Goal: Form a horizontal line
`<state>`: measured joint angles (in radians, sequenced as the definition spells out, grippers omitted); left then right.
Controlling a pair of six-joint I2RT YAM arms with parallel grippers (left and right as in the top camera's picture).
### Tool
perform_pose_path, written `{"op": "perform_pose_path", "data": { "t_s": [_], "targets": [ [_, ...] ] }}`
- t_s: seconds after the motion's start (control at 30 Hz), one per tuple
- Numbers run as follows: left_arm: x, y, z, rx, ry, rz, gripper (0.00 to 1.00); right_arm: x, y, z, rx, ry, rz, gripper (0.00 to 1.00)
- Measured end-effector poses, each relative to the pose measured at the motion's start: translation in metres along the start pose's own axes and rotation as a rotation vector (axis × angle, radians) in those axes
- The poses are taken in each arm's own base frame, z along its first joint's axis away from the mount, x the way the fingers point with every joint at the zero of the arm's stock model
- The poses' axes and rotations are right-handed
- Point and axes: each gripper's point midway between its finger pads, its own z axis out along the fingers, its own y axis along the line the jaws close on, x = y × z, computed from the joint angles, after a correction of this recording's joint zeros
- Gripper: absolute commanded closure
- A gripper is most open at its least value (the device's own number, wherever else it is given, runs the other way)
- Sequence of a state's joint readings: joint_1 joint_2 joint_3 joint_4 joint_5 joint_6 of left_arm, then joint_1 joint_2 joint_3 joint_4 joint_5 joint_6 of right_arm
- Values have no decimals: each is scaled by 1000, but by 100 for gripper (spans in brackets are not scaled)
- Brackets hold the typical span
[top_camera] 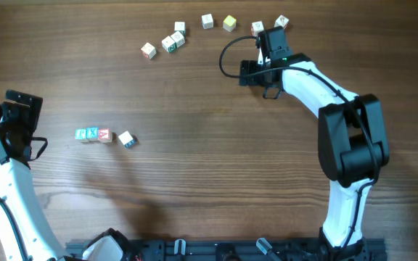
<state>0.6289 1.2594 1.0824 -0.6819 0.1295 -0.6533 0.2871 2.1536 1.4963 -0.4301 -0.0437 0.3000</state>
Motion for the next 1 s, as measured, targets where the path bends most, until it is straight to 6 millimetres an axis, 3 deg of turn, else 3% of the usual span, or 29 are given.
{"op": "perform_pose_path", "data": {
  "t_s": [0.23,0.4,0.57,0.7,0.9,1.0],
  "targets": [
    [0,0,0,0,0,0,0,1,0,2,1,3,-6,62],
    [0,0,0,0,0,0,0,4,0,2,-3,15,-8,72],
    [0,0,0,0,0,0,0,7,10,1,-59,38,-8,73],
    [0,0,0,0,0,0,0,18,33,-3,-199,96,3,72],
    [0,0,0,0,0,0,0,37,93,-21,-473,201,48,73],
    [0,0,0,0,0,0,0,56,130,-29,-547,255,14,72]
  ]
}}
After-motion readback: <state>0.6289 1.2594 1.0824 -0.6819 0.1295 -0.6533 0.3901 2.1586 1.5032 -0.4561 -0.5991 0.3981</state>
